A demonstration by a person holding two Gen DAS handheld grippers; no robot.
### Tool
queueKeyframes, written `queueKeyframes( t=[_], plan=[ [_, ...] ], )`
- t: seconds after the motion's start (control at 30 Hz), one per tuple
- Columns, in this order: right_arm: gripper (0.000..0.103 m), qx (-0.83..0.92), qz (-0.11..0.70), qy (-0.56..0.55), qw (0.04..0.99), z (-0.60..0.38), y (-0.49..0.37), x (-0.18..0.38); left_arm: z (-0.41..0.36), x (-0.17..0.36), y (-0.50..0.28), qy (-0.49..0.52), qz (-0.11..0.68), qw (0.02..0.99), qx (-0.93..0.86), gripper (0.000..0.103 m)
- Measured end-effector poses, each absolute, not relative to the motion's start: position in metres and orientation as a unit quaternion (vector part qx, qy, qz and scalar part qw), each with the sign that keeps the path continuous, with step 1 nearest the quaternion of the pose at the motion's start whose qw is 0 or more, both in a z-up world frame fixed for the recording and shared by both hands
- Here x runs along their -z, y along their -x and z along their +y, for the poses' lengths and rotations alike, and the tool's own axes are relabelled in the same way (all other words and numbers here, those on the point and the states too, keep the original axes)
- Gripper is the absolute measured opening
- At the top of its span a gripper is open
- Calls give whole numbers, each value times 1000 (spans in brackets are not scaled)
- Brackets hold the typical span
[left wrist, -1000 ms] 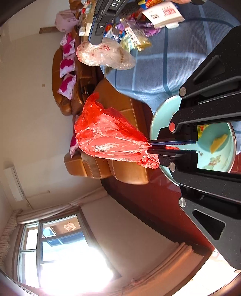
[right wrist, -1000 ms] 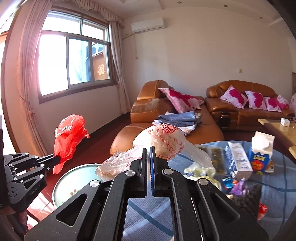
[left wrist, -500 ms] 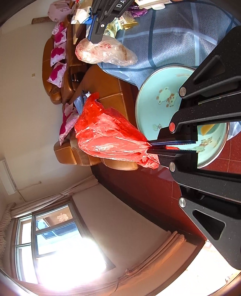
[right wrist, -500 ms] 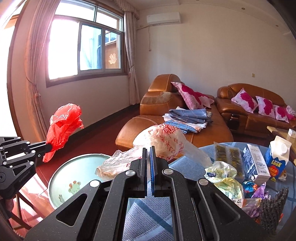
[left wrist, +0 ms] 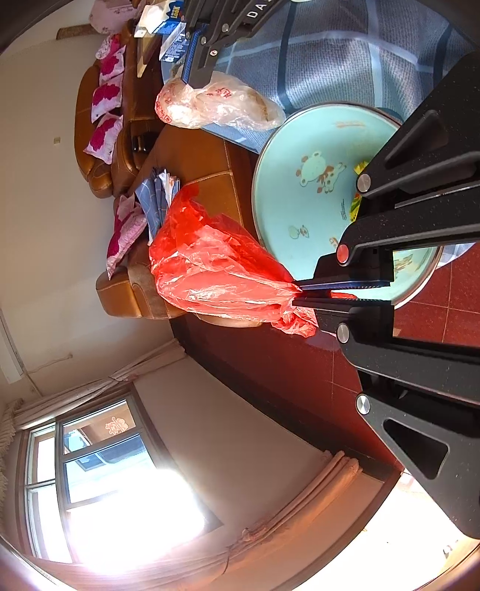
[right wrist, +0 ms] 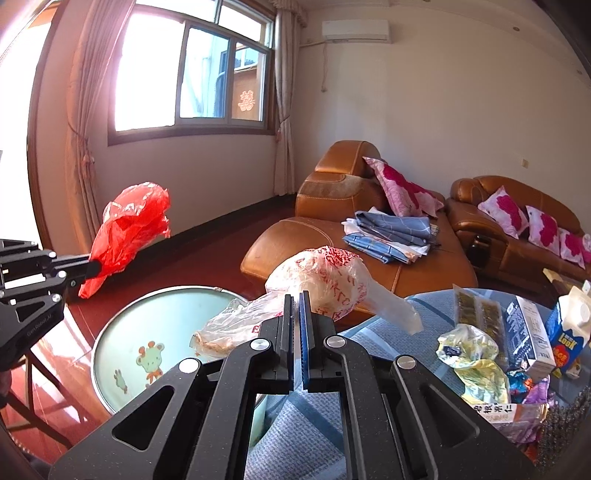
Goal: Collect trash
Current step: 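Carry the red and clear plastic bags with both tools over the bin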
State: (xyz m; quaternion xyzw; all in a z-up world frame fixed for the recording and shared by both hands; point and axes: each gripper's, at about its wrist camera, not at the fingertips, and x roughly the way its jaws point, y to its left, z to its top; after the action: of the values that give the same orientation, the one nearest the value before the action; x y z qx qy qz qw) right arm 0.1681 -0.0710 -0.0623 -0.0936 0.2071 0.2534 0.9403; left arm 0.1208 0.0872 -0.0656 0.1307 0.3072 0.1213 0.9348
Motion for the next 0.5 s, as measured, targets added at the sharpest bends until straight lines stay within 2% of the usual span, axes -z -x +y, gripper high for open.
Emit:
queueKeyframes(
  t=[0.5],
  plan=[
    [3, -275, 210, 120, 930, -57, -169, 71, 93, 72, -126, -125, 320, 930, -129, 3]
  ],
)
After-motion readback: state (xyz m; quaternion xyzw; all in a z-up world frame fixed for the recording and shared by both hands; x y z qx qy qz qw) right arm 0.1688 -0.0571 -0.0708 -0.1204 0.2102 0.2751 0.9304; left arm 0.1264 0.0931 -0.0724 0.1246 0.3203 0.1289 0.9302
